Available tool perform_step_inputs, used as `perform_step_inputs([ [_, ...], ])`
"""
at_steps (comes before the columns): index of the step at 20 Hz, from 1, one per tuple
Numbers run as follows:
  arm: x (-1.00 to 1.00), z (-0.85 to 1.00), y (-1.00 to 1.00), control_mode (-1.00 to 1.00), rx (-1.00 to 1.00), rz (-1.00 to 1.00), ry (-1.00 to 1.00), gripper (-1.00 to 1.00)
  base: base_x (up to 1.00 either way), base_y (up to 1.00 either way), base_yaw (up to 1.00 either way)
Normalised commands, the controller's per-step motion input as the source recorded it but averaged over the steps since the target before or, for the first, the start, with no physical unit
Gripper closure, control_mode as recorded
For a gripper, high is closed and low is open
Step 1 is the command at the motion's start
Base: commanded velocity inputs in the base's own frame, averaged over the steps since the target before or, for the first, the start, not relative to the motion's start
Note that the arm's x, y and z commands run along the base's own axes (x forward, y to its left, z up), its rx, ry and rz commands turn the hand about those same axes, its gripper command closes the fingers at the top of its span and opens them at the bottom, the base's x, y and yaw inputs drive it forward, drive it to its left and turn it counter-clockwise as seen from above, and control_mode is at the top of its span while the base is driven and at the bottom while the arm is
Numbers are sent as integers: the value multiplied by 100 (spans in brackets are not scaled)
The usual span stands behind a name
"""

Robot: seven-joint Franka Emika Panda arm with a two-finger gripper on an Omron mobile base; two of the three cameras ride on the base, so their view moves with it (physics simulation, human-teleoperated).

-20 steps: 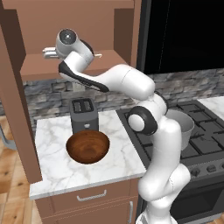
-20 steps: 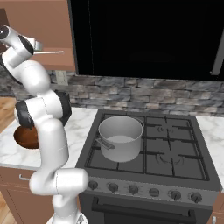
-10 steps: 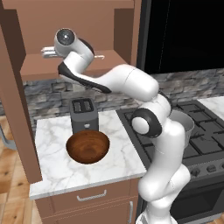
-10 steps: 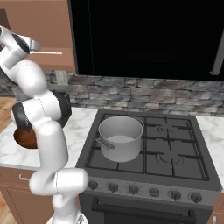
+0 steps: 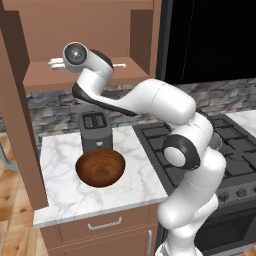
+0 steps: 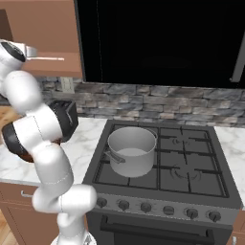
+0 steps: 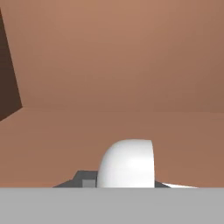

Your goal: Open the cabinet and move the ladle to the pot. Then close the cabinet.

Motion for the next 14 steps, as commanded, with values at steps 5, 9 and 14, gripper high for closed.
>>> perform_step_inputs([
  [5,-42,2,-31,-100,3,-1,-10,100,0,0,0],
  [9,-46,11,-27,-100,7,-2,-4,100,0,0,0],
  [14,-51,4,-29,-100,7,-4,0,100,0,0,0],
])
